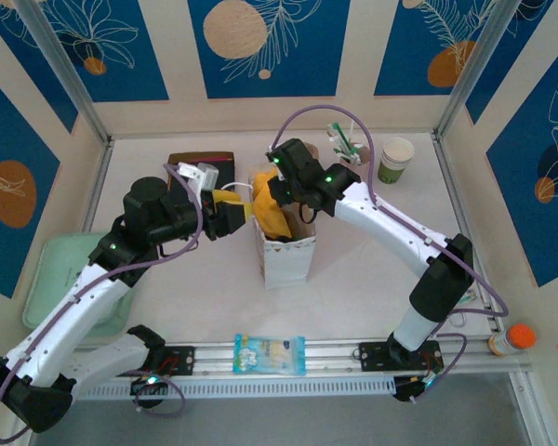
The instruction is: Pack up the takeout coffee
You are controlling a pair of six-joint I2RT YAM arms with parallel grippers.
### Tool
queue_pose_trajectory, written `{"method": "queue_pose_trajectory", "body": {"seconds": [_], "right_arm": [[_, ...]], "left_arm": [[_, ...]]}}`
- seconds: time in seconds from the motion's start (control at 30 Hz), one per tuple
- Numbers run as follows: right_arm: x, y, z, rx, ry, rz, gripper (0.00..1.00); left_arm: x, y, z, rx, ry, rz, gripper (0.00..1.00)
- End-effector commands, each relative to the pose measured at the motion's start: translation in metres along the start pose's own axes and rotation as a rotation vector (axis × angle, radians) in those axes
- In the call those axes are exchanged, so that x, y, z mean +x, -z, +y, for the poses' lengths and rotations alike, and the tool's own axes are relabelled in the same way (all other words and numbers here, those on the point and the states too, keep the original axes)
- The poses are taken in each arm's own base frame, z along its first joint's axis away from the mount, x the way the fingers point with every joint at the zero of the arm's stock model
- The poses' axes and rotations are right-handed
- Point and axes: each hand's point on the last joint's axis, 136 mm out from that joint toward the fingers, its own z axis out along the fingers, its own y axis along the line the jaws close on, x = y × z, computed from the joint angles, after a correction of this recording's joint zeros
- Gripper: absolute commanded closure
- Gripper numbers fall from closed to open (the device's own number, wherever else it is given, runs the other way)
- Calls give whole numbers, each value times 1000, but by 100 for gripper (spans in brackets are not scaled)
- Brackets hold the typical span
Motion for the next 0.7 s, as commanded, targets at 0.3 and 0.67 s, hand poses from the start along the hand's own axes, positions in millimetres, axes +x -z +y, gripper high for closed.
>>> {"method": "queue_pose_trajectory", "body": {"seconds": [0.3, 0.67], "right_arm": [[16, -14, 3, 15, 8, 69, 76], [26, -22, 4, 17, 1, 117, 68]], "left_arm": [[7, -4, 3, -9, 7, 14, 44], [12, -5, 5, -17, 8, 28, 43]]}}
